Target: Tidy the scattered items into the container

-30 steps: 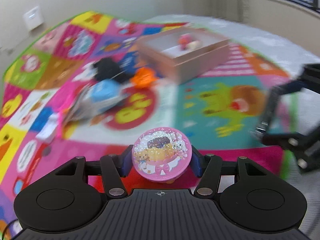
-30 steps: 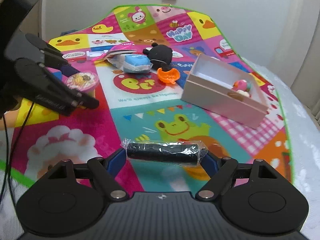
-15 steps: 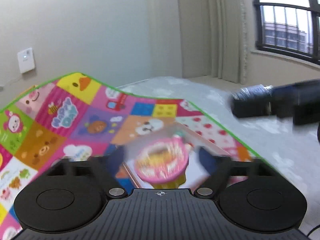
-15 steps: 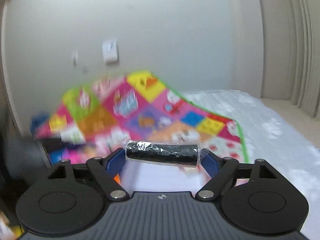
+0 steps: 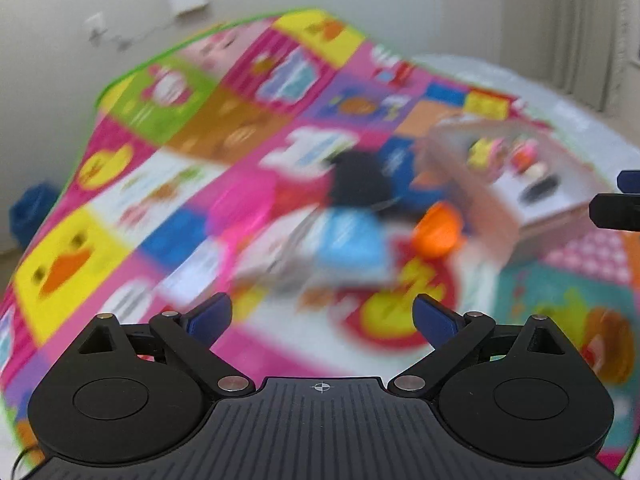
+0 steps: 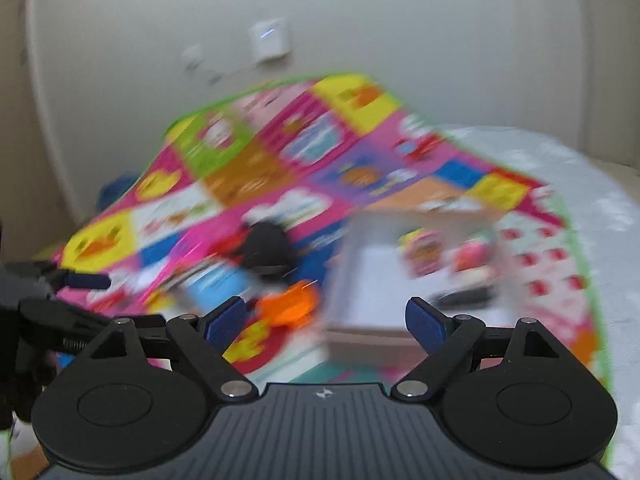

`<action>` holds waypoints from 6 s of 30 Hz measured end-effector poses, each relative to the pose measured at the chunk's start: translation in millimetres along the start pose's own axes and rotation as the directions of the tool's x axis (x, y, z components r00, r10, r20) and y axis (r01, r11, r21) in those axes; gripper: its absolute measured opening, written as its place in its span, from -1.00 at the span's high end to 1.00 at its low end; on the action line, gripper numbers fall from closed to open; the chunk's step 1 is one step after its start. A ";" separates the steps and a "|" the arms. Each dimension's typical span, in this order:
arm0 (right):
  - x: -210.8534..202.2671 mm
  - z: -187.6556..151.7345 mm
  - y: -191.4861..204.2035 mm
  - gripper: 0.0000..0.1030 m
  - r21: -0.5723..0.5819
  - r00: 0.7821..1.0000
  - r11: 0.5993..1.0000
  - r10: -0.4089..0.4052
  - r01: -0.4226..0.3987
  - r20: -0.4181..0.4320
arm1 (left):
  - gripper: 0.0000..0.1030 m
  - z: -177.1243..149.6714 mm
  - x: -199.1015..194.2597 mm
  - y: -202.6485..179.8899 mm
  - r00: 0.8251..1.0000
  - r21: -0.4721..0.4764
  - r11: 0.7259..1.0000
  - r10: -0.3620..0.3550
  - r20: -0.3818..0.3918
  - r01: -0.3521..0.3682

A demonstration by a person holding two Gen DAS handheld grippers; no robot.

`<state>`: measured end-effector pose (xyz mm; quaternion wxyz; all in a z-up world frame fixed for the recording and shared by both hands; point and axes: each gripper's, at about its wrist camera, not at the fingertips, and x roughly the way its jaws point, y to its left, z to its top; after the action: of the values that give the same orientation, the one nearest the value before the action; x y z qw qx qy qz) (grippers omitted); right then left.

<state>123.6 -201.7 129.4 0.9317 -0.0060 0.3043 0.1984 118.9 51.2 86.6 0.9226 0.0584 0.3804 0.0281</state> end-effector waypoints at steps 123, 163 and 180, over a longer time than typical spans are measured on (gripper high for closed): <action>61.8 -46.7 101.2 0.88 0.212 0.824 0.898 0.439 -0.386 -0.359 | -1.00 -87.8 -4.7 68.9 0.963 -0.196 0.981 -0.045 -0.266 -0.008; 26.5 -90.1 24.5 -0.14 -0.034 0.970 0.999 -0.036 0.029 -0.242 | -1.00 -74.3 -11.4 -41.9 0.953 0.067 0.963 -0.244 -0.180 0.259; 54.5 -84.3 72.6 -0.14 -0.187 0.975 0.982 -0.007 -0.035 -0.222 | -1.00 -21.2 22.4 13.4 0.998 0.099 0.994 0.050 -0.031 -0.047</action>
<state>89.0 -126.1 37.6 0.8856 -0.1147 0.3861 0.2313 119.7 68.4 57.7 0.9112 0.1126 0.3949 0.0328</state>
